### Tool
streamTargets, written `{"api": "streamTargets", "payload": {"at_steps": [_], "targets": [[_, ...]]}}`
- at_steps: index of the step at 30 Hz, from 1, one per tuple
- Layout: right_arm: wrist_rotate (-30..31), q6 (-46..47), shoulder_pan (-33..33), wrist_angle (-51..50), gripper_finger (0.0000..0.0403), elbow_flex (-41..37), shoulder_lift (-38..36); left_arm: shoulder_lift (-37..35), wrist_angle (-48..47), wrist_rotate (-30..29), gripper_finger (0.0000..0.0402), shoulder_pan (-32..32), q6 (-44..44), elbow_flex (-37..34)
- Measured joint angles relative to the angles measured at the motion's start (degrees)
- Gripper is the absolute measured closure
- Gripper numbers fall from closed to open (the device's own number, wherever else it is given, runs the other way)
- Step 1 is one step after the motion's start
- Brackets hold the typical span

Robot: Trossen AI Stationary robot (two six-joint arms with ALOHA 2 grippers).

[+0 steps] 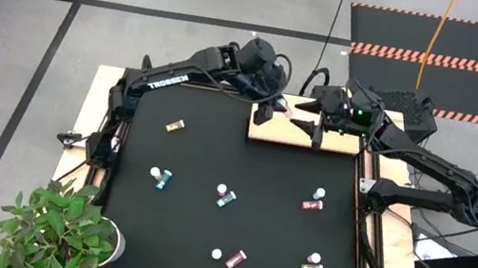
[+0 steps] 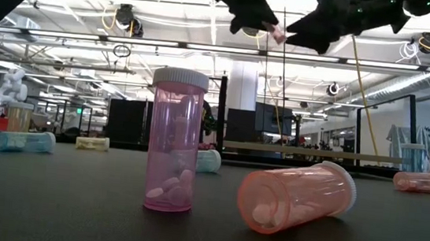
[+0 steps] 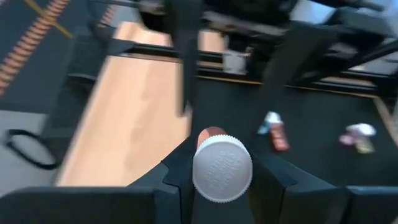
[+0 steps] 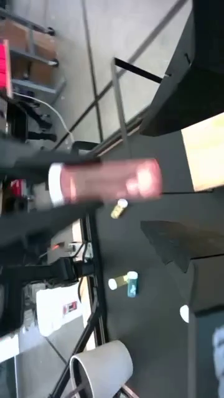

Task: Pick and place medicine bottles onto shelf by color
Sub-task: Put the top pink pill bottle on the shelf

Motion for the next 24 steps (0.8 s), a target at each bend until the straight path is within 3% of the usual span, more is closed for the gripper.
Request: {"api": "streamTargets", "payload": {"at_steps": [8,19,24], "targets": [[-1.3,8.25,3.05,2.49,0.0185,0.0,2.25,0.05,-0.12,1.42,0.0282,-1.79,-1.7,-0.02],[-4.31,13.87,3.95,1.97,0.0285,0.0,2.22,0.05,-0.39,1.47,0.0281,-2.21,-2.96,-0.02],[-4.56,15.11,3.95,2.22,0.0307,0.0,2.22,0.05,-0.57,1.79,0.028,-2.19,-3.24,0.46]]}}
